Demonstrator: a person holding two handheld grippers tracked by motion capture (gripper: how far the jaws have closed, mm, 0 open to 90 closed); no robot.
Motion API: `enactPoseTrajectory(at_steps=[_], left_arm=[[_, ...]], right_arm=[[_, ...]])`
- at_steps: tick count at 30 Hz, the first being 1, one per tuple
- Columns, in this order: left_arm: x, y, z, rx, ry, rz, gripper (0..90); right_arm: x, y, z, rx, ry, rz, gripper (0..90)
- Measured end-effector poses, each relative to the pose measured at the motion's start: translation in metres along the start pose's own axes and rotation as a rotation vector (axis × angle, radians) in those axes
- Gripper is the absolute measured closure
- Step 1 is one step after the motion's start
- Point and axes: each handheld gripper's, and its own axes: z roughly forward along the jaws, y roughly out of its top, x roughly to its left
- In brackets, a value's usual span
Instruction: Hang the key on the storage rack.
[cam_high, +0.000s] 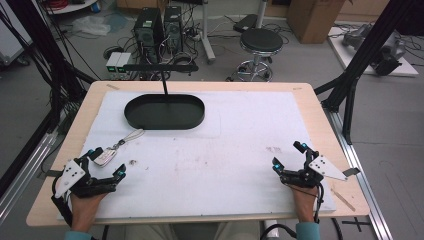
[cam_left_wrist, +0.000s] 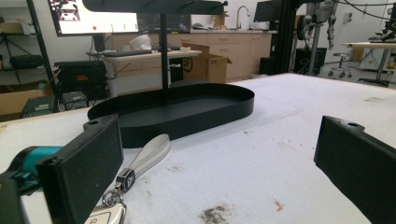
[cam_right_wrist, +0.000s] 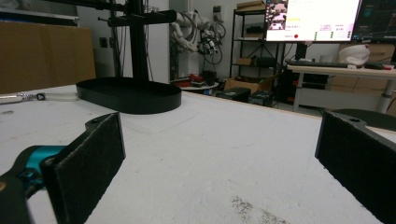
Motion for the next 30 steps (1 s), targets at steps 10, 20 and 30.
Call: enactPoseTrajectory(at_steps=[10,20,30], left_arm=[[-0.0007,0.0001,0.0001,-0.001,0.001,0.006,1.8],[-0.0001,0.0002,0.0002,-0.001,0.002,-0.003,1.8],[0.0043,0.0004,-0.0016,-0.014,-0.033,-0.041,1.8]], right_arm=[[0.0005,0.0000,-0.0002,-0.001,-0.007,-0.003,0.8],[0.0007,-0.0001,-0.0002,0.000,-0.006,0.003,0.8],[0.0006,0.0000,0.0000,-0.001,-0.007,-0.002,0.8]])
